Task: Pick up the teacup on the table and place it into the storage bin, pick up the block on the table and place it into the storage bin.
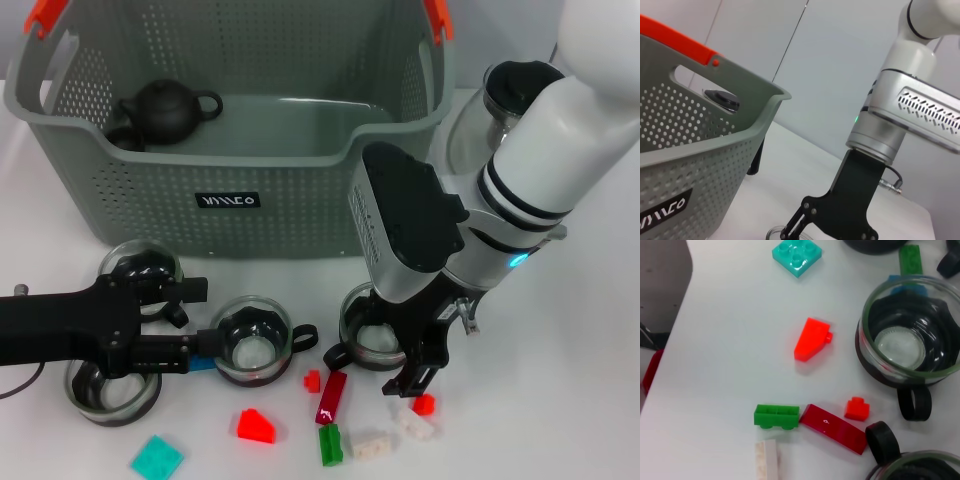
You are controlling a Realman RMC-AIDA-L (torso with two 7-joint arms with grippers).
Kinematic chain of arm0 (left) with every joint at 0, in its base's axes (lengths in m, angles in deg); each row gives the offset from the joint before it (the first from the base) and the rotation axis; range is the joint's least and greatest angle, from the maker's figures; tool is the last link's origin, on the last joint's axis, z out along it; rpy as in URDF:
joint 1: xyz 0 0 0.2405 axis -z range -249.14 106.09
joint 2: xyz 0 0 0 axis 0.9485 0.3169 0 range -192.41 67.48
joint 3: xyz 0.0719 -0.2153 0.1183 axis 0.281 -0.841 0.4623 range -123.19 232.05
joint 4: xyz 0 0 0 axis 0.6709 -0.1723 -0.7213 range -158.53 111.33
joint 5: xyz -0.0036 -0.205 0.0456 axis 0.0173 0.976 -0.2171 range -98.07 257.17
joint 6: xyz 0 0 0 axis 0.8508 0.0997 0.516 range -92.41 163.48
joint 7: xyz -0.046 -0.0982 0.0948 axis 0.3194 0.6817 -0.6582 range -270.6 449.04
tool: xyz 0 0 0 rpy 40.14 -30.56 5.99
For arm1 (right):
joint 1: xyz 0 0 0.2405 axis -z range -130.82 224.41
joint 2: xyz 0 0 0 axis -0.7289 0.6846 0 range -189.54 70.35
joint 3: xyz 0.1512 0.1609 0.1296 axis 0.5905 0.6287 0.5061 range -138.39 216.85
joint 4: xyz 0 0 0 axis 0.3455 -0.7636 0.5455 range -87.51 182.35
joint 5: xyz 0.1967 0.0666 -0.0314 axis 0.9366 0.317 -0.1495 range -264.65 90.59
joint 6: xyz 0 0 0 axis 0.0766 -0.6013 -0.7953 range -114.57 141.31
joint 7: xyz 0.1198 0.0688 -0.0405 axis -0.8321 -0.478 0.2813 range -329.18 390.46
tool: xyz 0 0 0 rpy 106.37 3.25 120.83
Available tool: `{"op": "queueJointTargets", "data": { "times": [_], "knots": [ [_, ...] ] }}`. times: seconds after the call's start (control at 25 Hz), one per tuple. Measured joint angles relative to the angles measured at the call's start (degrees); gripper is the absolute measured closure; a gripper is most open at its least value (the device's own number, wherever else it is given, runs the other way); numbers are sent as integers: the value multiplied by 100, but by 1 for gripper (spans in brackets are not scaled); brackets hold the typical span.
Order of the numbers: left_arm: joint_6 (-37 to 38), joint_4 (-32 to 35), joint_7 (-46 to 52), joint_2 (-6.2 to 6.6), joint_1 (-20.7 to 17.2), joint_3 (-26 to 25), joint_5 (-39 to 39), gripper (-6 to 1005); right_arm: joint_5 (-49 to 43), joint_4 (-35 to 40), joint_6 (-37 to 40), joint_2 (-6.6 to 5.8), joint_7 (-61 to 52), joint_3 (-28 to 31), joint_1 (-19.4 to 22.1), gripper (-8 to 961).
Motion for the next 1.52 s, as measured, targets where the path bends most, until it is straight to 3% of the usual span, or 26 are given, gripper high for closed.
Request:
{"op": "queueJointTargets", "data": {
  "times": [0.24,0.68,0.92,1.12,1.36,1.52],
  "knots": [
    [3,54,-37,0,-4,-61,2,139,19,-122,-103,0,-2,-21,6,72],
    [14,62,-43,0,-15,-60,1,139,69,-153,-185,1,-127,-88,9,273],
    [16,62,-46,0,-43,-60,1,139,70,-153,-184,-7,-165,-125,10,490],
    [19,62,-53,0,-63,-60,1,140,69,-149,-186,-17,-237,-130,9,735],
    [50,62,-57,8,-73,-60,1,140,72,-93,-156,-17,-248,-119,41,892],
    [82,62,-58,26,-72,-60,1,139,72,1,-91,-27,-337,-114,59,887]
  ]
}}
